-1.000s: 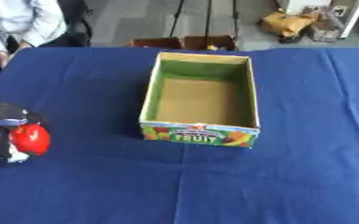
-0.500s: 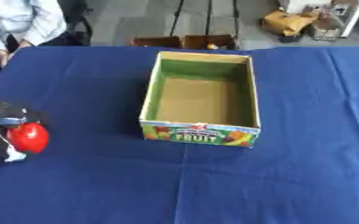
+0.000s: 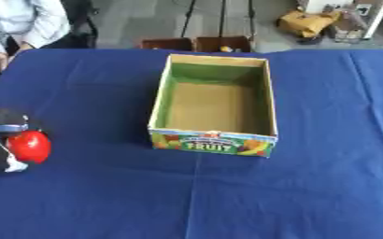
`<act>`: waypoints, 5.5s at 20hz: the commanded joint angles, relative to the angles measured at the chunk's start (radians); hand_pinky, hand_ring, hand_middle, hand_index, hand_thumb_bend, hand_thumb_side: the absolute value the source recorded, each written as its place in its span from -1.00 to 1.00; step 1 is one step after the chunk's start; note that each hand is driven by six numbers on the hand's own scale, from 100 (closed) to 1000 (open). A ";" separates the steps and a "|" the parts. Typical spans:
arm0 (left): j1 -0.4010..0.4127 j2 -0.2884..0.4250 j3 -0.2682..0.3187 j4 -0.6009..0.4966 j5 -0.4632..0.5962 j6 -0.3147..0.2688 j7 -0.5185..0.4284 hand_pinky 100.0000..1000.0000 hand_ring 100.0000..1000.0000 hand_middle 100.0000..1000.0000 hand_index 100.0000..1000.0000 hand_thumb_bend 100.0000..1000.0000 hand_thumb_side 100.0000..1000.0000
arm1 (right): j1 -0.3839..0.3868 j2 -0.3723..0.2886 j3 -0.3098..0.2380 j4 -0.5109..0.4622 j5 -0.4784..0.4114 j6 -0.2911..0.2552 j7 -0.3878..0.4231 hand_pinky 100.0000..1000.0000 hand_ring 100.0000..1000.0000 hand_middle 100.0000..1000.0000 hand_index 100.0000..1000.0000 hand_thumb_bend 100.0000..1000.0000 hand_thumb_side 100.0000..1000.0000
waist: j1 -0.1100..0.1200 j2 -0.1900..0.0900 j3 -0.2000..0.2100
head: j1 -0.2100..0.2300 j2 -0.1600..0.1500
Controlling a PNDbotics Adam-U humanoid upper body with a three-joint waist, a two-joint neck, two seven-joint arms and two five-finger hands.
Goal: Pick up objects on the table and place them in the box.
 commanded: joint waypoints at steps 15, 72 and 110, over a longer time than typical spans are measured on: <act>-0.070 0.010 0.049 -0.043 0.077 -0.087 -0.193 -0.14 0.47 0.51 0.36 -1.00 -0.46 | -0.008 -0.012 -0.004 -0.015 -0.003 -0.009 -0.013 0.44 0.51 0.06 0.52 -1.00 0.74 | 0.004 -0.015 -0.006 | -0.010 -0.012; -0.643 -0.684 0.157 0.334 -0.333 -0.095 -0.193 -0.36 0.26 0.21 0.11 -1.00 -0.52 | -0.012 -0.003 0.020 -0.015 -0.058 -0.002 0.038 0.45 0.52 0.04 0.53 -1.00 0.66 | 0.033 -0.026 -0.114 | 0.027 -0.034; -0.627 -0.718 0.199 0.241 -0.274 -0.158 -0.193 1.00 1.00 0.78 0.96 -1.00 0.40 | -0.012 0.006 0.019 -0.015 -0.067 0.001 0.040 0.46 0.53 0.02 0.53 -1.00 0.61 | 0.032 -0.016 -0.121 | 0.019 -0.032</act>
